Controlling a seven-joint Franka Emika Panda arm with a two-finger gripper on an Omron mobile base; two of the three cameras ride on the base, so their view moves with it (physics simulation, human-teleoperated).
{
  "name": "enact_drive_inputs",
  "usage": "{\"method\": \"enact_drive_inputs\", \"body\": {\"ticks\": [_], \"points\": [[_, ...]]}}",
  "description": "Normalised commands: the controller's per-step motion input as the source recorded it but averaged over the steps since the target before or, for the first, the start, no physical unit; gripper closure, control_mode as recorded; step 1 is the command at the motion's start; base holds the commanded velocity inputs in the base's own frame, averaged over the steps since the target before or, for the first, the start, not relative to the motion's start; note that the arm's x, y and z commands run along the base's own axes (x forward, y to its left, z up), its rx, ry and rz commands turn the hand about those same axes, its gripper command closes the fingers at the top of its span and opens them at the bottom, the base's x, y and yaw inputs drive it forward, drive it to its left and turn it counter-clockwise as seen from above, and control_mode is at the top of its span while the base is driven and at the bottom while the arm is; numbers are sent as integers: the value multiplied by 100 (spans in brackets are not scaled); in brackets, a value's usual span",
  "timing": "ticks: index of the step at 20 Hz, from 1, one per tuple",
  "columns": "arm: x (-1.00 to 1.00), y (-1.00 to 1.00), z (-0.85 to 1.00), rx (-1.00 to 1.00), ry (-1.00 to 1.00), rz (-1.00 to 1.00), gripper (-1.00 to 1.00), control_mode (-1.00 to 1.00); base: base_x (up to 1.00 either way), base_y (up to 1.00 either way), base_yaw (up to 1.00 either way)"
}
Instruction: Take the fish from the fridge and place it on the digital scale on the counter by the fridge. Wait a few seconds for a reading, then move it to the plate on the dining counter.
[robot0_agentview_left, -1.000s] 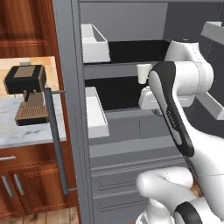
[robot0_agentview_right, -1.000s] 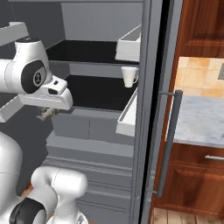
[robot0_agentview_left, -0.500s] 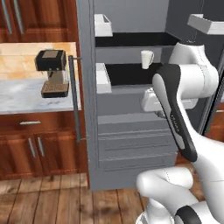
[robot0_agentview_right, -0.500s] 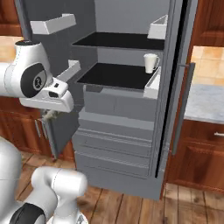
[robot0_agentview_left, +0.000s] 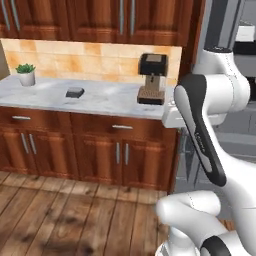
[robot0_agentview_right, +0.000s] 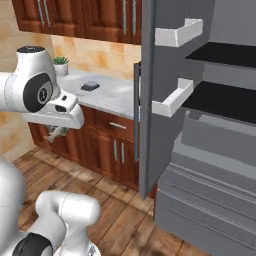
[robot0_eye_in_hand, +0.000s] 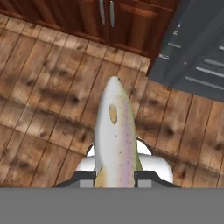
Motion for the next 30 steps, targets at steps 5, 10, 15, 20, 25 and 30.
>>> {"method": "enact_drive_inputs", "body": {"ticks": [5,10,15,20,25,30], "points": [[0,0,0,0,0,0,100,100,49,100,4],[0,0,0,0,0,0,100,100,91,100,-10],[0,0,0,0,0,0,100,100,100,94,-31],[0,0,0,0,0,0,100,100,100,86,-41],[0,0,0,0,0,0,100,100,100,67,-41],[0,0,0,0,0,0,100,100,69,4,-36]]}}
